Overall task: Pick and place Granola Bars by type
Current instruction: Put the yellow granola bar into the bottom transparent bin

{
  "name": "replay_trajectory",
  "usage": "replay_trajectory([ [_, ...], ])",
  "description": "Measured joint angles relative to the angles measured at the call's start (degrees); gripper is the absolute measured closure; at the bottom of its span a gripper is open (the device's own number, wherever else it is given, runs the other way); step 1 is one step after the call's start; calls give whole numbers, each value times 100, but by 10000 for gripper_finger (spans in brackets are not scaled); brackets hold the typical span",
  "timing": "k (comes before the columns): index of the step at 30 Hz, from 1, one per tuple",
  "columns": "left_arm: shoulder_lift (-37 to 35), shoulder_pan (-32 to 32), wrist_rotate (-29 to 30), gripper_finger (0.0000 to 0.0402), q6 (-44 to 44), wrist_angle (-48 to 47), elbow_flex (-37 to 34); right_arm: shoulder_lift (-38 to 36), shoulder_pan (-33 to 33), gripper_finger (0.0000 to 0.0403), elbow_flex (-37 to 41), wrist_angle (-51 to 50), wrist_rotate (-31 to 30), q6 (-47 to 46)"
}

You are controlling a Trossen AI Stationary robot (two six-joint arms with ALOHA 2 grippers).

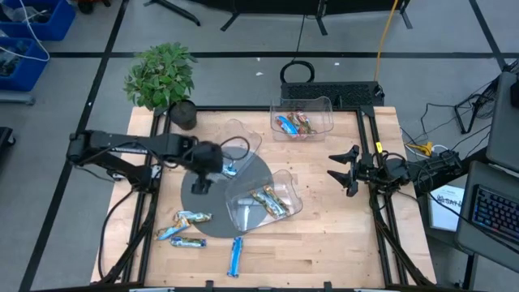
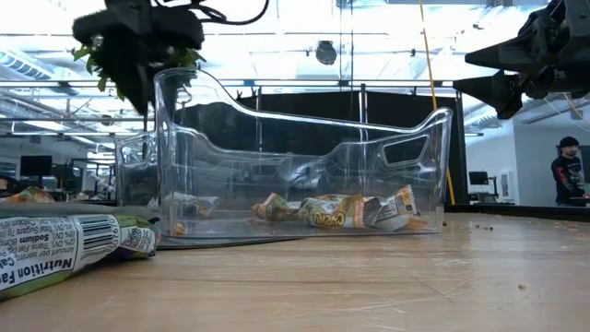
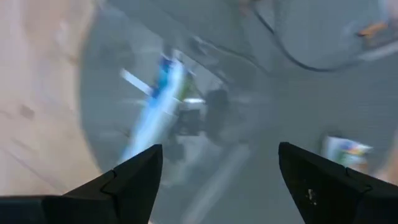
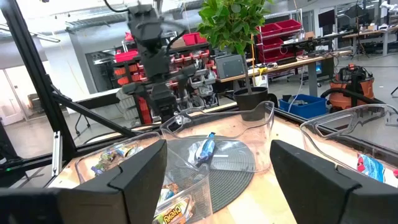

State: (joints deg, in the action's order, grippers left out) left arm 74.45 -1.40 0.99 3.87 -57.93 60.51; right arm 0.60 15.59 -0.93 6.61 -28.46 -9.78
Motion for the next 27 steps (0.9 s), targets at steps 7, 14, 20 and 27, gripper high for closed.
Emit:
replay_trajectory([
  [7,-150,602,-507,71,-1759,-712,-4,0,0,124,-1,-1,0,0],
  [14,-505,998,-1300,73,-2355,-798,-2,2,0,124,-2,0,1,0],
  [20,-1010,1162,-1075,69,-2439,-759,-2,4,0,124,-1,0,-1,0],
  [27,-1655,1193,-996,81,-2773,-320,-2,4,0,124,-1,-1,0,0],
])
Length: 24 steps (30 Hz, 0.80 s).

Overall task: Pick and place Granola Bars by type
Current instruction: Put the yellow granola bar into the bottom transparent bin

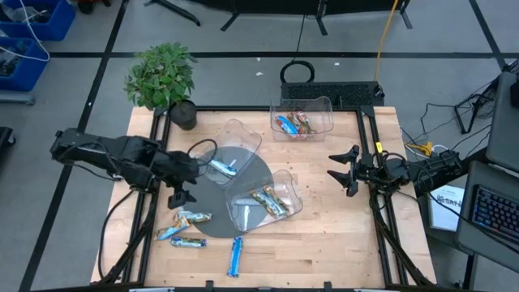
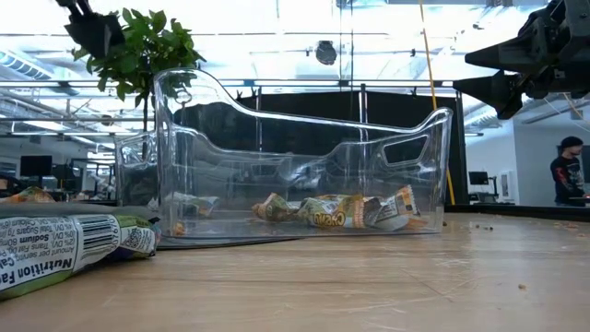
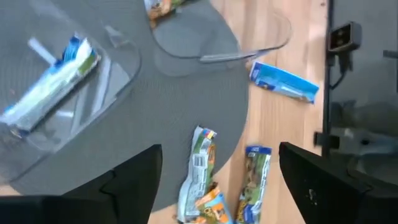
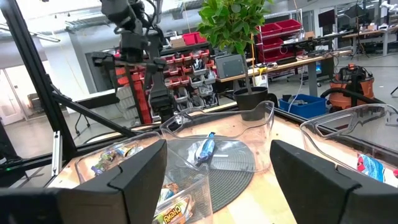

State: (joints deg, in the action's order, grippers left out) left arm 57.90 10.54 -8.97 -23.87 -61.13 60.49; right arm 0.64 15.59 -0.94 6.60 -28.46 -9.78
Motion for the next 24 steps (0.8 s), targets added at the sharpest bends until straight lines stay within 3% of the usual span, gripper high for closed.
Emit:
replay_trajectory([
  [4,-72,229,27,91,429,-205,0,0,0,124,1,-1,1,0],
  [8,-4,479,467,92,504,-614,139,0,-1,124,0,0,-1,0],
  [13,259,652,1035,71,619,-1056,615,0,0,124,1,-1,1,0],
  [24,1102,1210,1239,24,108,-1562,1529,2,-1,124,-1,0,1,0],
])
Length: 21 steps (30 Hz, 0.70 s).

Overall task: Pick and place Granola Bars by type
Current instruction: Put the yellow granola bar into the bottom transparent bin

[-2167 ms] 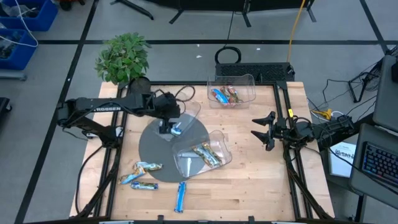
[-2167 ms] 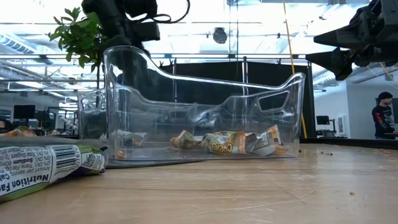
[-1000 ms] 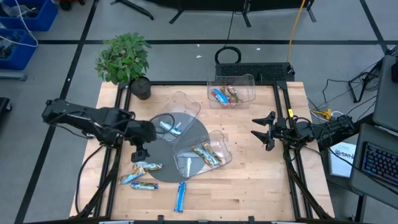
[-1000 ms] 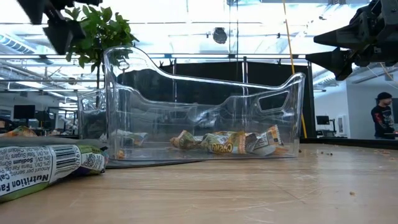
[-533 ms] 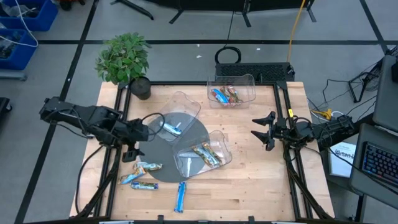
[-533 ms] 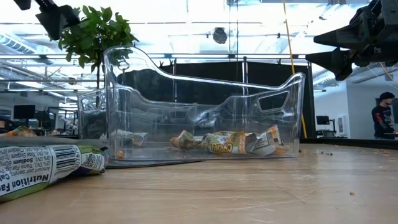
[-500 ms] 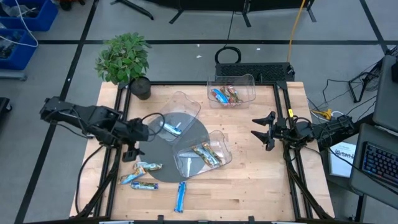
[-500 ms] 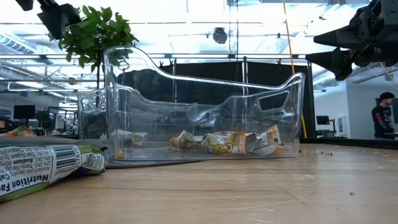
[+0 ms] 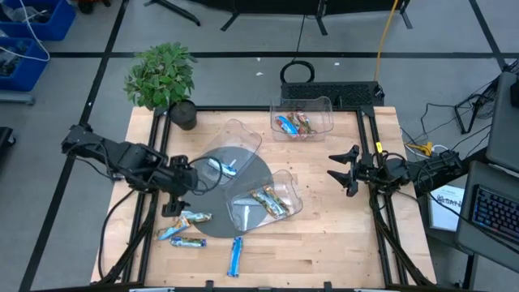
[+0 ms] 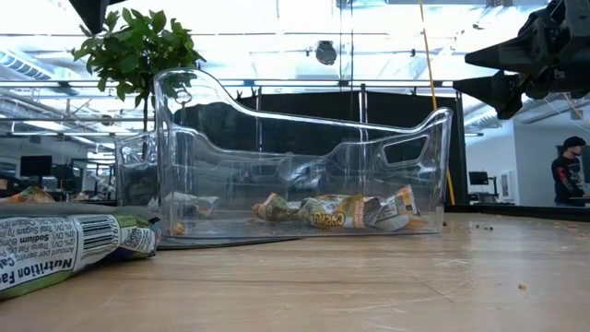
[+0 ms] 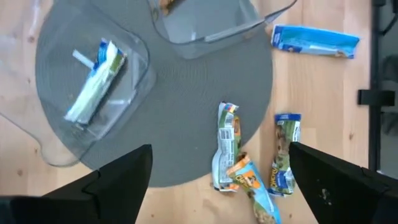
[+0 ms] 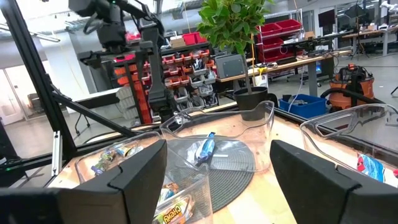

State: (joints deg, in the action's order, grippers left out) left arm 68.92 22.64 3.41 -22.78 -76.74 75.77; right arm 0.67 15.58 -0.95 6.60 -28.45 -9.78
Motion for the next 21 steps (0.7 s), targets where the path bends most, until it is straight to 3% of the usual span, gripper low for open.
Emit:
replay_trajectory([
  [6,297,585,513,37,-693,99,-422,0,0,124,1,2,0,0],
  [12,442,1056,409,49,-1289,661,-1181,0,0,124,2,2,-1,0],
  [21,735,1420,430,36,-1840,1706,-2120,0,1,124,0,-1,0,0],
])
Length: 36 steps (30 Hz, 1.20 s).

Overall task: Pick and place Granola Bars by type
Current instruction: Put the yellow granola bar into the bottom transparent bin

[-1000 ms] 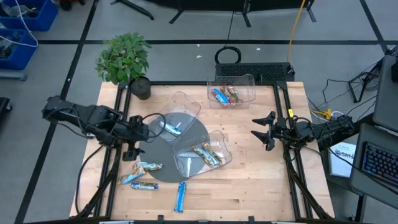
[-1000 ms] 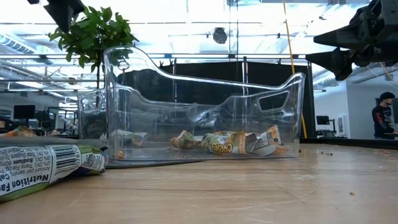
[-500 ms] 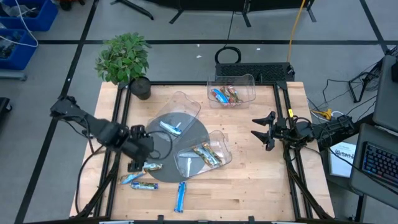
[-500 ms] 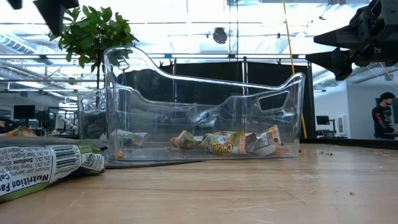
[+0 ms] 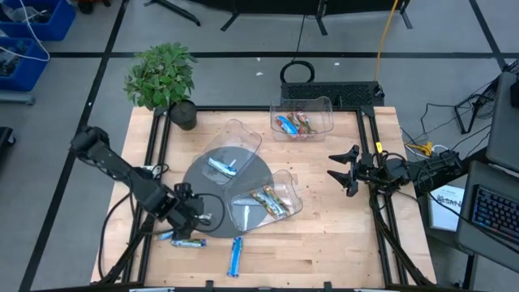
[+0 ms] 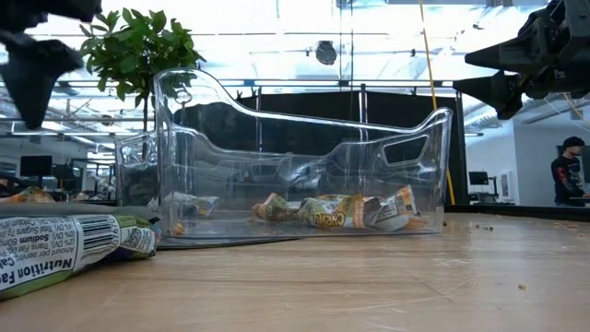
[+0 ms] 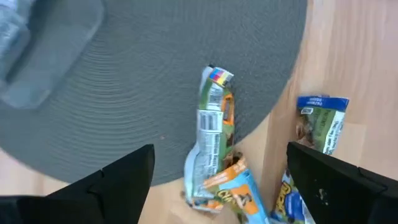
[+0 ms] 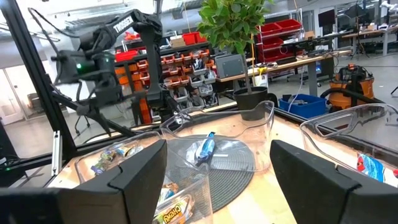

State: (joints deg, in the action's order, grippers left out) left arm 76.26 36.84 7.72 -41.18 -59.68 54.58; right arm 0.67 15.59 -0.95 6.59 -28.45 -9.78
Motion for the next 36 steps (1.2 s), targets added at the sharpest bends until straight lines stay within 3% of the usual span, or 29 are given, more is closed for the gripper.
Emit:
replay_trajectory([
  [10,447,74,-26,34,130,656,-301,0,0,124,0,0,0,0],
  [24,1144,-296,-11,34,497,1067,-593,0,0,124,2,1,0,0],
  [36,1187,-345,-19,34,648,1598,-849,0,-1,124,2,0,-1,0],
])
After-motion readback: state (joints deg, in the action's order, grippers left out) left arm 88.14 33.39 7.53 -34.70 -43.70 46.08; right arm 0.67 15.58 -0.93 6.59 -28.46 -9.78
